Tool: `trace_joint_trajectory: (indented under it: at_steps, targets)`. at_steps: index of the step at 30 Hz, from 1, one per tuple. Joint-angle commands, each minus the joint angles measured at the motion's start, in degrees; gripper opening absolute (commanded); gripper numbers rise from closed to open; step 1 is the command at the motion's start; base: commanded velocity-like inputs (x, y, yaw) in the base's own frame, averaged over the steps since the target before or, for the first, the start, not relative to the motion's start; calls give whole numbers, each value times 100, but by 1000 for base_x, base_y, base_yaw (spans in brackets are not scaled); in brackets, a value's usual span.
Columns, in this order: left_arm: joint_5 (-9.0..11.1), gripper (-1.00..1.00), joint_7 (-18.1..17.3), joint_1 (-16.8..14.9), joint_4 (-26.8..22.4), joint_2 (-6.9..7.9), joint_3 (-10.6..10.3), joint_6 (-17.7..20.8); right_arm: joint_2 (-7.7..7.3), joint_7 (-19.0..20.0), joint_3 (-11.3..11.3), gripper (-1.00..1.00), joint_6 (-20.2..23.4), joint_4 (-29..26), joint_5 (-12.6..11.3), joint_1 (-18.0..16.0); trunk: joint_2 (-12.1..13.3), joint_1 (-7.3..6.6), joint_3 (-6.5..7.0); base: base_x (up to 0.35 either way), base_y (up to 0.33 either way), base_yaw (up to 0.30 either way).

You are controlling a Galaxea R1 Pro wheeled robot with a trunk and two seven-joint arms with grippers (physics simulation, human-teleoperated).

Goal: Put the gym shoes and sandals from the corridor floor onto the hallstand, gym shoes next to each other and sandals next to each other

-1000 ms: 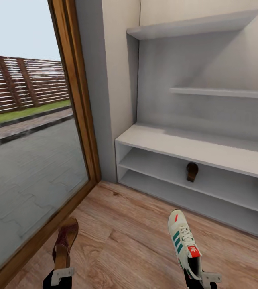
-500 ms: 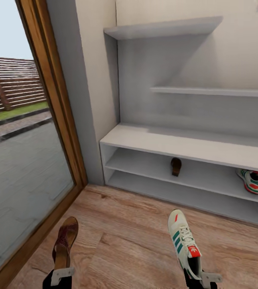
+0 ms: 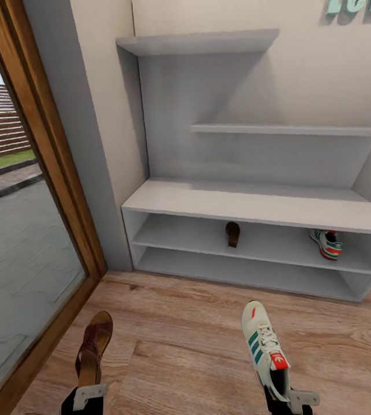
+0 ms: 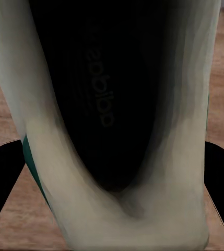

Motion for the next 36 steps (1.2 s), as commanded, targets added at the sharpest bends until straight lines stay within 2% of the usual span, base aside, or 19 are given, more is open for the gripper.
trace_joint_trajectory:
  at_steps: [1,12,36]
  targets:
    - [42,-100,26,-1,0,6,-33,-16,4,40,-53,-100,-19,6,43,-5,-2,-1,-5,0,3,-295]
    - [35,-100,26,-1,0,6,-31,-16,4,40,-52,-100,-22,3,40,-5,-2,-1,-5,0,0,-267]
    - [26,-100,25,-1,0,3,-36,-16,4,48,-49,-100,-26,-20,43,-7,-2,-1,-5,0,0,-12]
